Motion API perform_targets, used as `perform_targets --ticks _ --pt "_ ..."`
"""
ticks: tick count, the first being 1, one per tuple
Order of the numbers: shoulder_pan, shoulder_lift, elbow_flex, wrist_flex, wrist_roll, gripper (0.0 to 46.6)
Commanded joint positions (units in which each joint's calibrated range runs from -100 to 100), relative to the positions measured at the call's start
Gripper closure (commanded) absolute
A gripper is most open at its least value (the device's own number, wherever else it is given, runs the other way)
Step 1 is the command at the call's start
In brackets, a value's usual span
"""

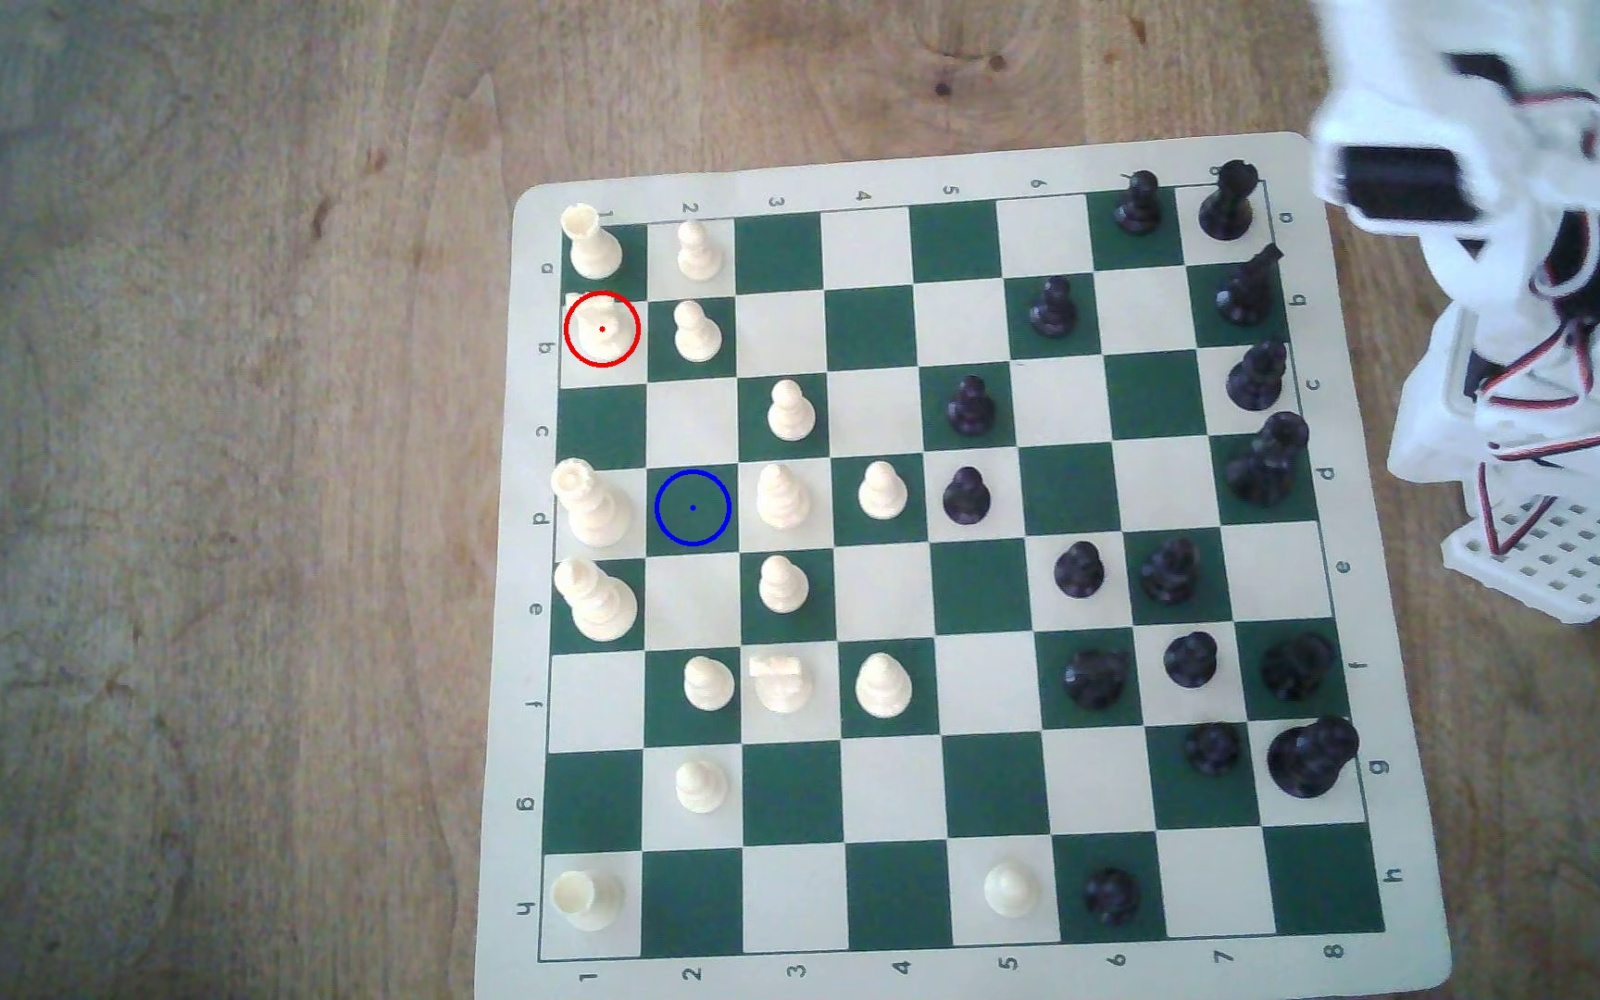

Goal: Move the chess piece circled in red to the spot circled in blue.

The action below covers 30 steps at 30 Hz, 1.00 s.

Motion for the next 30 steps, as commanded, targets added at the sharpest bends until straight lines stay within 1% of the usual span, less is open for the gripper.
perform_targets --ticks 1,4,7,8,9,10,12,14,17,18,22,23,25,27,29,30 --pt "4.01 1.84 -10.54 26.25 -0.29 46.4" --pt "5.5 6.25 -14.35 32.39 -0.29 46.3" --pt "5.03 14.4 -21.69 40.25 -0.34 46.4" --pt "4.25 17.88 -24.59 41.81 -0.83 46.4" --pt "3.47 21.36 -27.86 43.86 -1.86 46.4" --pt "2.22 29.51 -35.38 47.54 -3.27 46.4" --pt "1.28 36.56 -40.64 47.54 -3.76 46.4" --pt "0.42 45.05 -44.81 45.99 -3.76 45.8" --pt "-0.21 52.43 -48.16 45.82 -3.52 45.6" --pt "-0.52 57.1 -50.88 45.74 -3.42 45.6" --pt "-1.77 67.37 -58.32 46.48 -3.13 45.6" --pt "-2.71 71.79 -62.4 47.54 -3.13 45.6" --pt "-3.49 75.44 -66.75 49.43 -3.13 45.5" --pt "-4.2 81.81 -74.0 52.21 -3.08 43.9" --pt "-4.28 86.22 -79.08 54.18 -3.03 43.6" --pt "-4.2 89.62 -82.98 55.65 -3.03 42.7"
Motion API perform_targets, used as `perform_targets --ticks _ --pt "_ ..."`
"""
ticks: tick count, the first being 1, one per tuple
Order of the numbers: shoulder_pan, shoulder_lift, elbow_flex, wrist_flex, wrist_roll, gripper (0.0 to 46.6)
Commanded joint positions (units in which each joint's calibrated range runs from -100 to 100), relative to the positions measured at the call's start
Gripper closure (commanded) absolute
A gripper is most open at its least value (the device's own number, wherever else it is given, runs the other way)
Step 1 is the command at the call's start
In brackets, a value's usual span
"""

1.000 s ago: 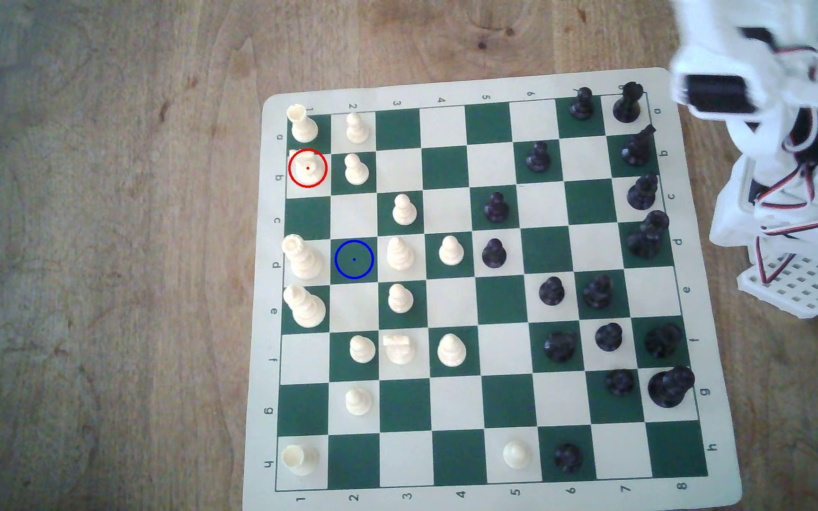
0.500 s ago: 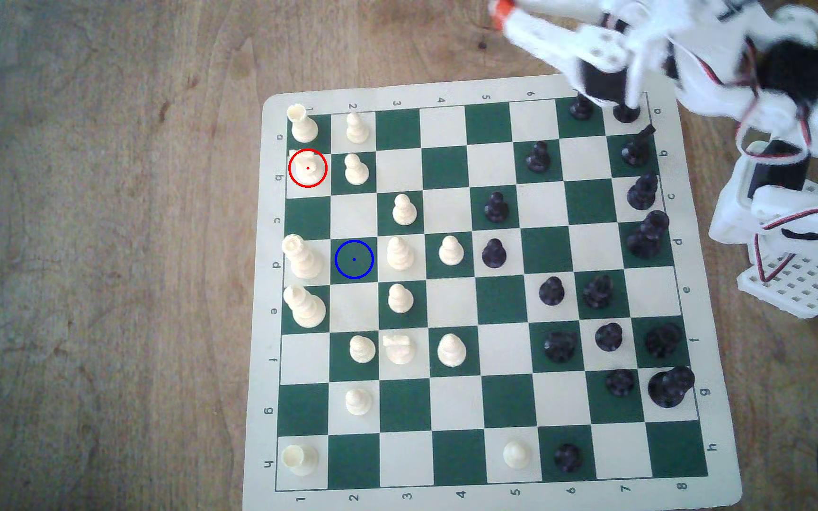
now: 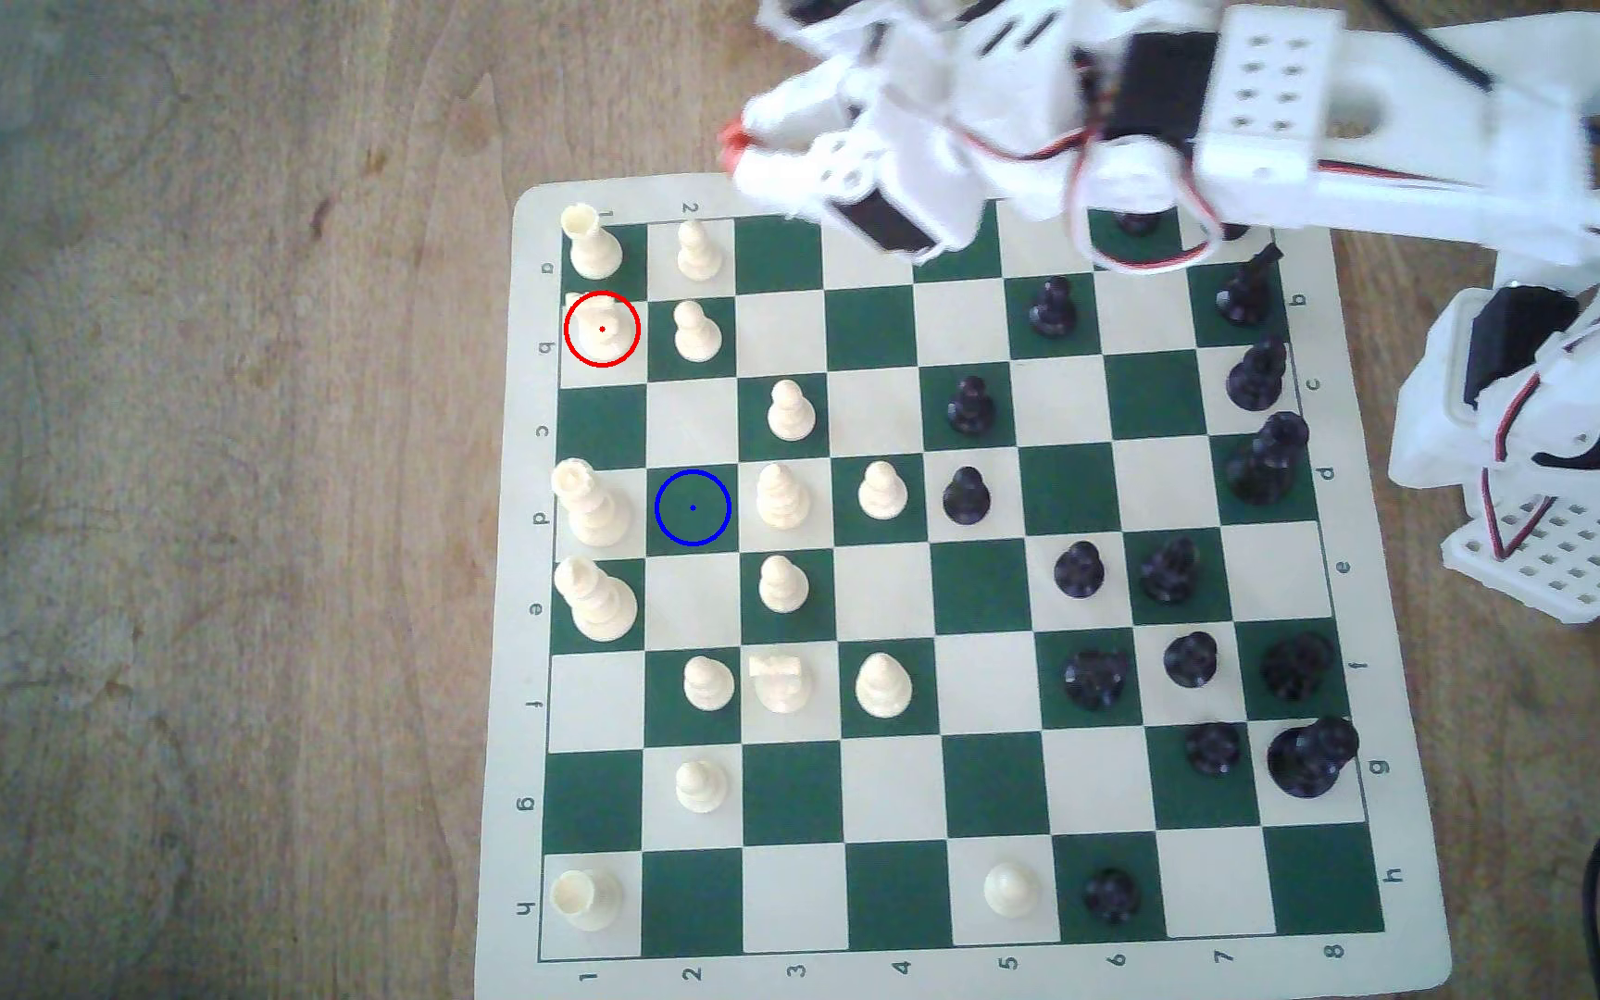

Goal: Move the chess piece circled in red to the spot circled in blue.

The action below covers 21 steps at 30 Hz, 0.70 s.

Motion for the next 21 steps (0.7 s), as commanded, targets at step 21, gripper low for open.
perform_targets --ticks 21 --pt "-0.69 30.42 -39.49 8.95 -2.05 32.9"
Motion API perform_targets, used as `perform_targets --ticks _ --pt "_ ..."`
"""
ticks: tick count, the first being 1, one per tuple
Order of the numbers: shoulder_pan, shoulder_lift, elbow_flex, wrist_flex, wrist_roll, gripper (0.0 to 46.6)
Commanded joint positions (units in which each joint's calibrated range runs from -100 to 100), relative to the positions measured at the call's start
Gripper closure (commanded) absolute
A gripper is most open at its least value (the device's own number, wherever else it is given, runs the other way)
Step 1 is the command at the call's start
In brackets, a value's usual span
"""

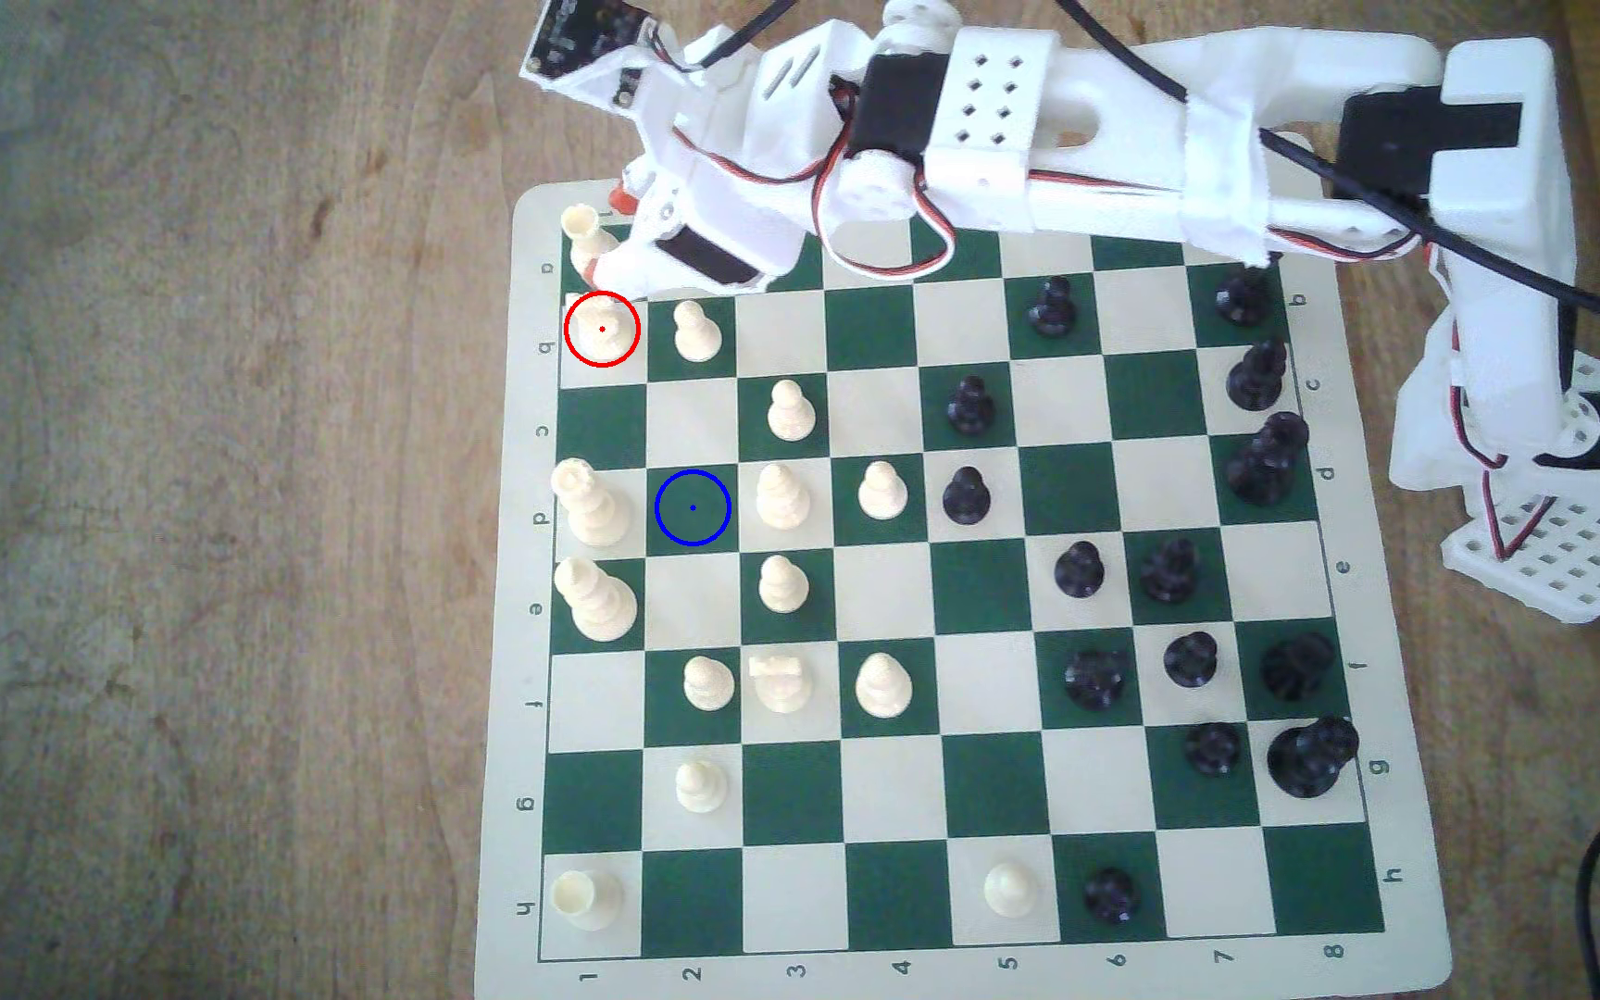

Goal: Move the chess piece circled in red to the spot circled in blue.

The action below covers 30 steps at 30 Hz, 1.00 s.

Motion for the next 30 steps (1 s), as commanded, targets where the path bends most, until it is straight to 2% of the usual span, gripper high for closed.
perform_targets --ticks 1,12,30 --pt "-0.11 -0.49 -5.6 0.1 -0.2 32.8" --pt "-0.42 5.54 -12.31 0.02 -0.98 30.4" --pt "-1.52 10.47 -15.57 -0.22 -1.42 30.6"
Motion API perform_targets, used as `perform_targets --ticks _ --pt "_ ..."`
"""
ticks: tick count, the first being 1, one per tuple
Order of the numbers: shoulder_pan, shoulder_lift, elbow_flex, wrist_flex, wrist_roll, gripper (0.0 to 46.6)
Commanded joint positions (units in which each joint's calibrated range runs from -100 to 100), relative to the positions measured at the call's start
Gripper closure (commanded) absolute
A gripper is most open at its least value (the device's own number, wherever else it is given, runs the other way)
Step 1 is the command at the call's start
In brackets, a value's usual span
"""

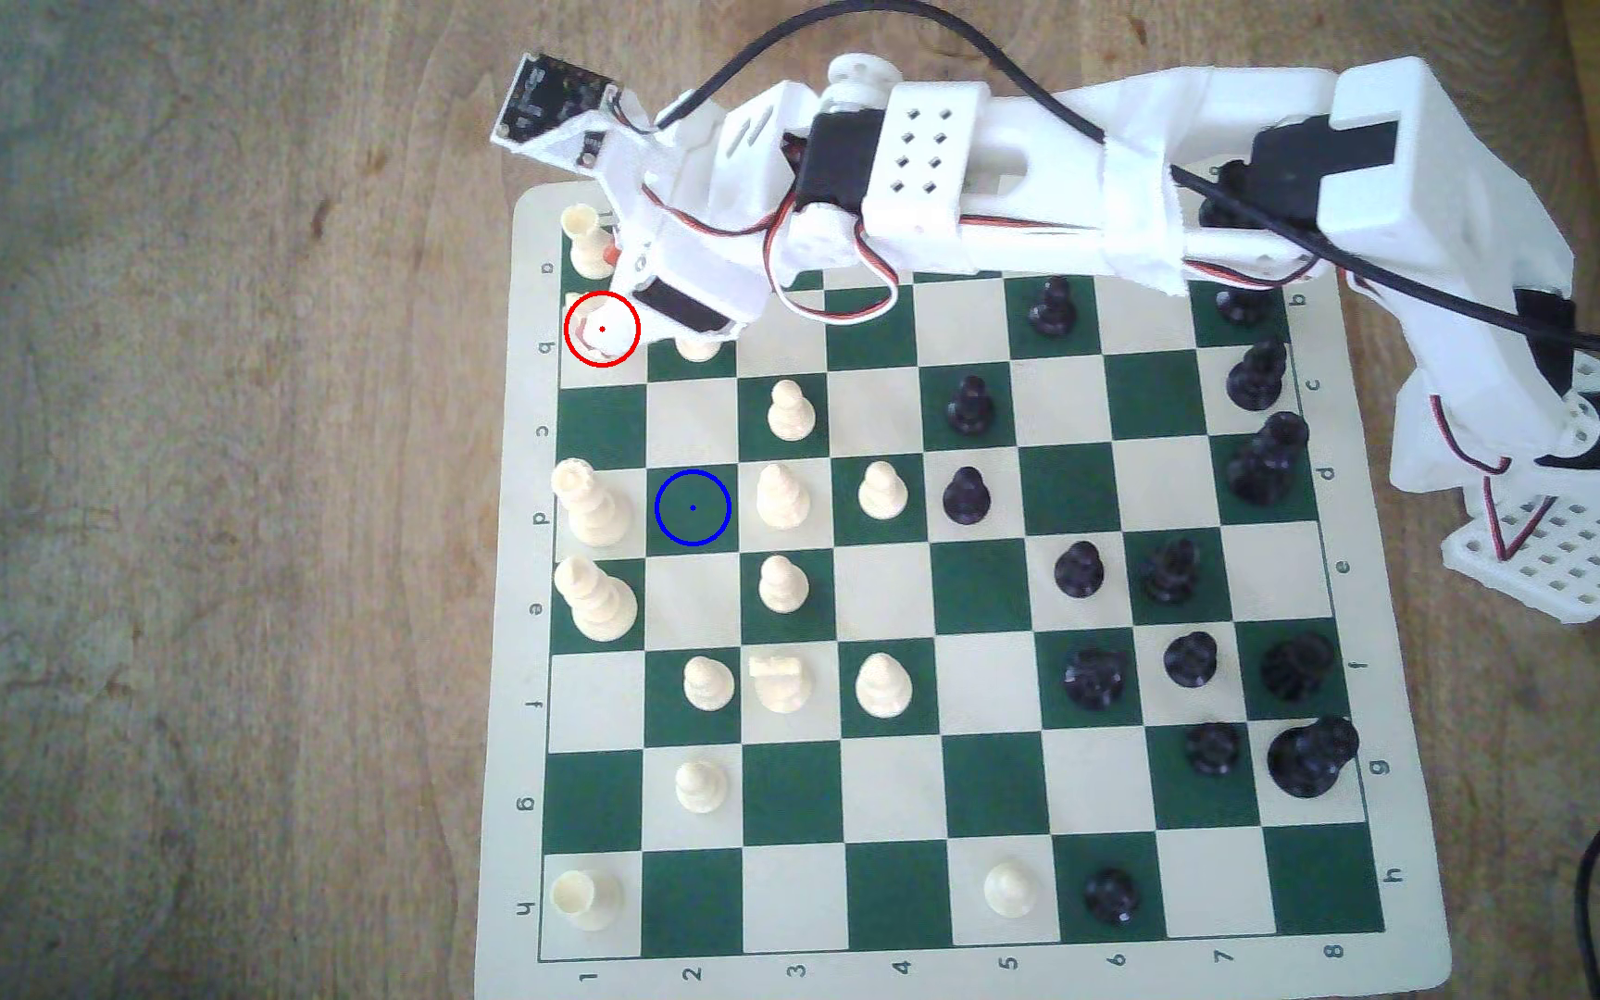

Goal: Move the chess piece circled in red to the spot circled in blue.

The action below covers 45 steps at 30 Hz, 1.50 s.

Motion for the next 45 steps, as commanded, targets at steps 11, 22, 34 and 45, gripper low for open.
perform_targets --ticks 11,22,34,45 --pt "-0.56 2.47 -9.8 -1.53 -0.44 31.0" --pt "-0.64 4.76 -12.07 -3.01 -1.03 32.7" --pt "-0.95 5.27 -11.79 -1.37 -1.03 34.3" --pt "-0.95 5.27 -11.61 -0.71 -0.73 38.3"
